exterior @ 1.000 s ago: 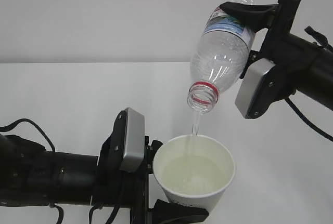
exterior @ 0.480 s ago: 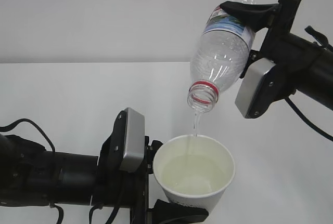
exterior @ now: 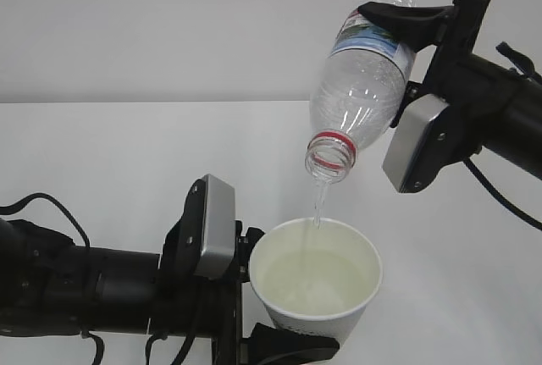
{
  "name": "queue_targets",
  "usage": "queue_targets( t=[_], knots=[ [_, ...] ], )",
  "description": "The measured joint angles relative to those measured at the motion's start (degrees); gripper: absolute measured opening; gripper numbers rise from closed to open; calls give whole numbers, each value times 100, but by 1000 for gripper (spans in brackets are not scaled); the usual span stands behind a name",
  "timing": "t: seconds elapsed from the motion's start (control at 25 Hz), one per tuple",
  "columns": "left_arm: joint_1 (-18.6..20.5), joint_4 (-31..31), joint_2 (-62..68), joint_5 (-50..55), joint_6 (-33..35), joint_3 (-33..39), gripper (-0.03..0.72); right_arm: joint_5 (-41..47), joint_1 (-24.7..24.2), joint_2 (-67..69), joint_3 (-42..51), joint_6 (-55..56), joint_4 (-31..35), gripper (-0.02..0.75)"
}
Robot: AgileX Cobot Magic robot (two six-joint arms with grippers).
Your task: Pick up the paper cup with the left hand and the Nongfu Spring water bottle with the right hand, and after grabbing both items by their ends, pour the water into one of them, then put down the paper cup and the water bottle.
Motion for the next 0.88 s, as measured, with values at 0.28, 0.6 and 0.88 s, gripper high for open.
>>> queue_targets(
  t=[0.28,0.6,0.88],
  knots=[
    [0,-13,0,0,0,0,570,0,0,0,0,253,0,482],
    [0,-37,0,0,0,0,570,0,0,0,0,300,0,482],
    [0,-37,0,0,0,0,570,0,0,0,0,319,0,482]
  ],
)
